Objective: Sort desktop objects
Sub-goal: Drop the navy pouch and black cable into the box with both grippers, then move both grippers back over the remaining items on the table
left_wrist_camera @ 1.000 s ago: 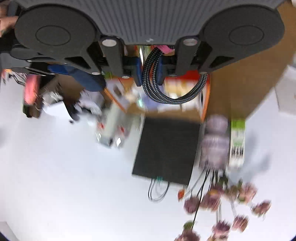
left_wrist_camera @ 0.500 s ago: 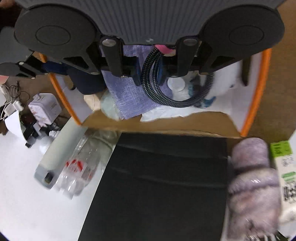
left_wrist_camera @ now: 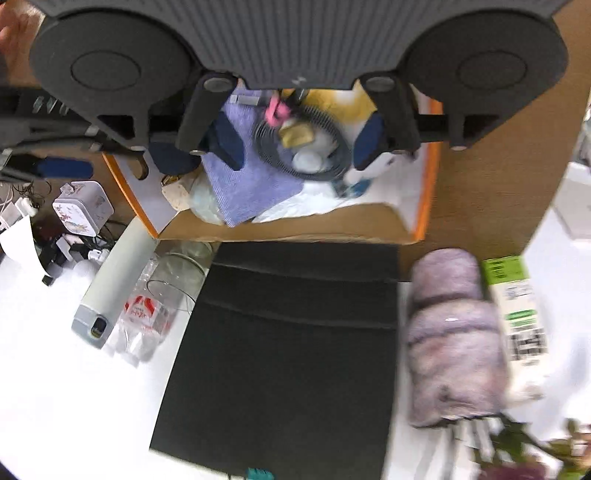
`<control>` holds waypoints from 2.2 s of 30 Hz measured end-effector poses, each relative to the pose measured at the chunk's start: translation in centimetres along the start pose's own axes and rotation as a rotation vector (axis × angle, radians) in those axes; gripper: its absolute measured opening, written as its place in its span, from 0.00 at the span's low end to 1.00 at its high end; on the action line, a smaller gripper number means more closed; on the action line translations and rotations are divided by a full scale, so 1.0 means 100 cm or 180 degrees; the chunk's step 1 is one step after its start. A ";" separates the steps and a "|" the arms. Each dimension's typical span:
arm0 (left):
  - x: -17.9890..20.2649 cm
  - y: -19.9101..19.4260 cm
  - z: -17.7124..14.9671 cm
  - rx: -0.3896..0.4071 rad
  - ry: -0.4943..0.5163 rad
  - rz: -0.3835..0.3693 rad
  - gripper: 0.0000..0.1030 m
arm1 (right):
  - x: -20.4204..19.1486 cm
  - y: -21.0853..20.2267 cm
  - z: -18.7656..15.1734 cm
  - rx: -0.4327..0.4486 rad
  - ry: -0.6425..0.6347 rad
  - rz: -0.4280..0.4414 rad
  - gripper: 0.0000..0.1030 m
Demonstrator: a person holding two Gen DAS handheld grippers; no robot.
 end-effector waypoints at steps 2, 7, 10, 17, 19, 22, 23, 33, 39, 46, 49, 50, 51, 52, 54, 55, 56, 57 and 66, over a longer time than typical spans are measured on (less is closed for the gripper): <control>-0.011 -0.038 -0.022 0.0174 -0.0140 0.0189 0.79 | -0.005 -0.019 0.000 0.0174 -0.0018 0.0030 0.75; -0.015 -0.124 -0.104 0.0527 -0.0289 0.0055 0.93 | -0.018 -0.085 -0.052 0.0908 0.0017 0.0103 0.76; -0.013 -0.163 -0.150 0.0639 -0.0260 0.0029 0.98 | -0.029 -0.118 -0.099 0.1061 0.0061 0.0110 0.78; -0.013 -0.210 -0.218 0.0786 -0.0014 0.0263 1.00 | -0.045 -0.161 -0.202 0.0828 0.0215 0.0335 0.81; -0.013 -0.215 -0.230 0.0798 -0.0036 0.0256 1.00 | -0.049 -0.169 -0.223 0.0772 0.0142 0.0337 0.82; -0.010 -0.213 -0.242 0.0774 0.0007 0.0283 1.00 | -0.055 -0.179 -0.246 0.0751 0.0046 0.0280 0.87; -0.008 -0.211 -0.245 0.0736 0.0041 0.0278 1.00 | -0.057 -0.179 -0.251 0.0726 0.0053 0.0310 0.87; 0.001 -0.199 -0.260 0.0492 0.0200 0.0234 1.00 | -0.047 -0.179 -0.261 0.0760 0.0345 0.0419 0.88; 0.001 -0.195 -0.263 0.0414 0.0218 0.0270 1.00 | -0.048 -0.178 -0.260 0.0765 0.0356 0.0403 0.88; 0.004 -0.193 -0.264 0.0371 0.0294 0.0259 1.00 | -0.046 -0.177 -0.260 0.0760 0.0411 0.0454 0.88; 0.003 -0.191 -0.263 0.0350 0.0280 0.0273 1.00 | -0.046 -0.177 -0.260 0.0761 0.0427 0.0466 0.88; 0.003 -0.191 -0.263 0.0343 0.0275 0.0277 1.00 | -0.045 -0.178 -0.261 0.0760 0.0432 0.0471 0.88; 0.003 -0.190 -0.263 0.0338 0.0271 0.0283 1.00 | -0.045 -0.178 -0.261 0.0758 0.0438 0.0475 0.88; 0.003 -0.190 -0.263 0.0335 0.0270 0.0288 1.00 | -0.045 -0.177 -0.261 0.0757 0.0438 0.0480 0.88; 0.003 -0.190 -0.263 0.0333 0.0278 0.0291 1.00 | -0.045 -0.177 -0.261 0.0754 0.0443 0.0488 0.88; 0.004 -0.190 -0.263 0.0342 0.0282 0.0291 1.00 | -0.045 -0.177 -0.261 0.0755 0.0446 0.0484 0.88; 0.004 -0.190 -0.263 0.0349 0.0288 0.0293 1.00 | -0.045 -0.177 -0.261 0.0755 0.0449 0.0479 0.88; 0.004 -0.190 -0.263 0.0351 0.0294 0.0295 1.00 | -0.045 -0.177 -0.261 0.0753 0.0449 0.0477 0.88; 0.002 -0.185 -0.244 0.0468 0.0145 0.0037 0.97 | -0.042 -0.173 -0.251 0.0677 0.0442 0.0556 0.81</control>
Point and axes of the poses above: each gripper's, at about its wrist camera, not at the fingertips, and y roughly the way its jaws point, x to its right, z to its top, the point moved 7 cm from there along y, roughly the way its jaws point, and after that the axes turned 14 degrees about x, right-handed, at the moved point
